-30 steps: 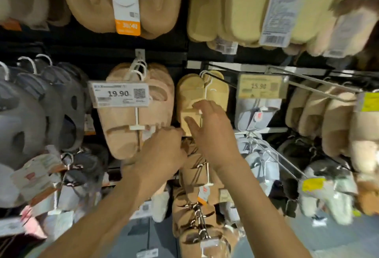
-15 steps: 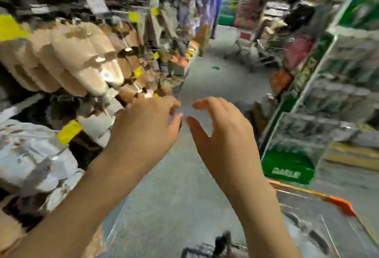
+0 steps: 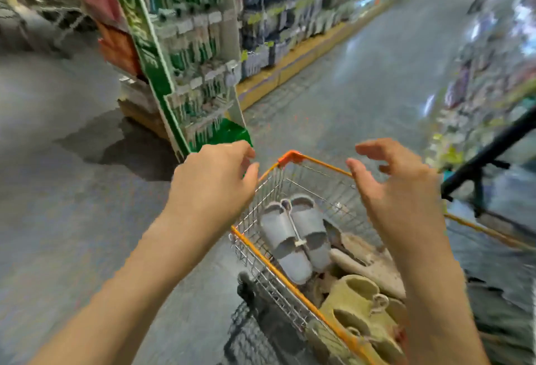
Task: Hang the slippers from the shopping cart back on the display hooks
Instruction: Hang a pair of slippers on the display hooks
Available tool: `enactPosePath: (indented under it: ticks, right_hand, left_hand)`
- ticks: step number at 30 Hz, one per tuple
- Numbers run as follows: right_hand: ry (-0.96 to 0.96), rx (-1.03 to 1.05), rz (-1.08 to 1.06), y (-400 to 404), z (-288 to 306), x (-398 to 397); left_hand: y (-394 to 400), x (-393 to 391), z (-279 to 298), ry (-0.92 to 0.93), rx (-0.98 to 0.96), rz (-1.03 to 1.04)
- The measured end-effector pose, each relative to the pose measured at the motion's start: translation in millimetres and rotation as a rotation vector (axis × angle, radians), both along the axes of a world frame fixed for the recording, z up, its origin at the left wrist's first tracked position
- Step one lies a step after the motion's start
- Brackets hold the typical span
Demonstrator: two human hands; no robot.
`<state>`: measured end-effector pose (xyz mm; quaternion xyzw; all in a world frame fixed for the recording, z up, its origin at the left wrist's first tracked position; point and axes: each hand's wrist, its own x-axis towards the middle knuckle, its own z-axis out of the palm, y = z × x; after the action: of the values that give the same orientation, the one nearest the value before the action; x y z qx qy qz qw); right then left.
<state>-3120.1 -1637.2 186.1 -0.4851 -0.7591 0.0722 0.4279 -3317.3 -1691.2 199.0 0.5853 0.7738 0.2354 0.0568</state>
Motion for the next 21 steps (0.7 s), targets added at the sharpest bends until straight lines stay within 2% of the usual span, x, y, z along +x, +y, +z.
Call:
enactPosePath:
  ticks: [5, 11, 16, 21]
  right_hand:
    - [-0.088, -0.151, -0.34, -9, -44, 53]
    - [-0.114, -0.381, -0.616, -10, -101, 107]
    - [-0.046, -0.567, -0.79, -8, -147, 132]
    - [0.085, -0.659, -0.932, 0, -197, 155]
  left_hand:
    - [59, 27, -50, -0.023, -0.131, -0.277]
    - [97, 57, -122, -0.074, -0.274, -0.375]
    - [115, 79, -178, -0.143, -0.377, -0.425]
    - [139, 119, -222, -0.133, -0.432, -0.491]
